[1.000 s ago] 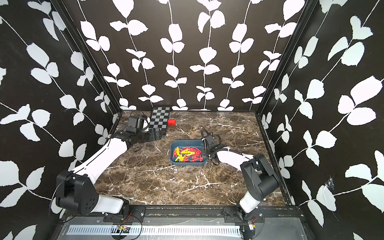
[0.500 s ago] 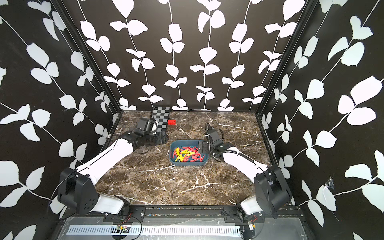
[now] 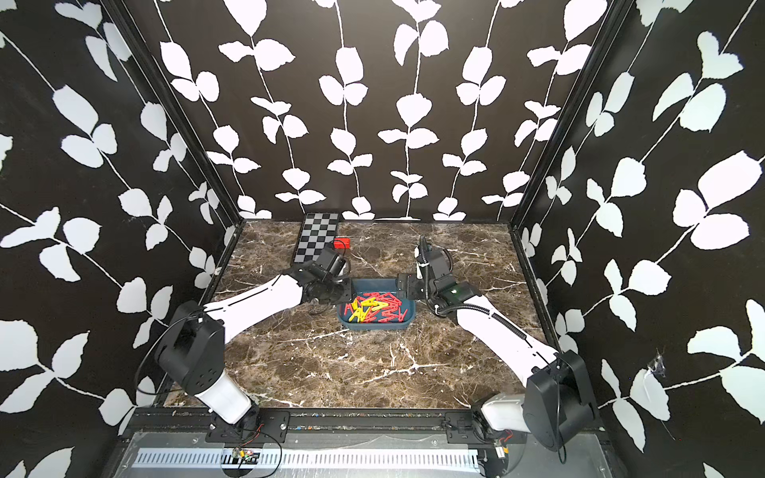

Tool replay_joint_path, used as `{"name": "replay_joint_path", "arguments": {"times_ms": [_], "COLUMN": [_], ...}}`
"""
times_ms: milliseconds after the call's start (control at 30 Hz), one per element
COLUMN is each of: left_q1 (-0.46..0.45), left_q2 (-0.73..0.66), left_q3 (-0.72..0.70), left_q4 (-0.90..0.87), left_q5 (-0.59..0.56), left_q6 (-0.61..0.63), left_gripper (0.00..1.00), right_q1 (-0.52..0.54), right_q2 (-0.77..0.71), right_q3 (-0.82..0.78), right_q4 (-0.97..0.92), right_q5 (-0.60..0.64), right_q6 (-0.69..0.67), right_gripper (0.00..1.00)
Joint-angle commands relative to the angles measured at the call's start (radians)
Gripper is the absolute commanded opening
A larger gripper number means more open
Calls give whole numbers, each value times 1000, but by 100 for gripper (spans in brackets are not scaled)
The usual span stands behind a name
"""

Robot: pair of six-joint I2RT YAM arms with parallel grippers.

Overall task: Take the clothespins out of the storage box
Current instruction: Pick up the clothespin from the storage box.

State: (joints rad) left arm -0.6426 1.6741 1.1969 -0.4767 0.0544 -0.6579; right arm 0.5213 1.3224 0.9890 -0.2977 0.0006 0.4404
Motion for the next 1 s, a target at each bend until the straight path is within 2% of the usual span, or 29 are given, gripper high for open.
{"name": "replay_joint_path", "arguments": {"times_ms": [0, 500, 967], "left_q1": [0, 0, 0], "left_q2": [30, 172, 249], "left_q3": [46, 93, 139], "left_q4": [30, 24, 35], "left_q5": [-9, -85, -87], "left_q6": [-3, 40, 66], "left_gripper": [35, 31, 24], "right_q1": [-6, -7, -7], "right_q2": [-22, -48, -52], "right_q3": [12, 10, 7], "right_q4": [-6, -29, -40], "right_q5": [-22, -16, -11], "right_q6": [-6, -6, -6], "right_gripper": [99, 99, 99]}}
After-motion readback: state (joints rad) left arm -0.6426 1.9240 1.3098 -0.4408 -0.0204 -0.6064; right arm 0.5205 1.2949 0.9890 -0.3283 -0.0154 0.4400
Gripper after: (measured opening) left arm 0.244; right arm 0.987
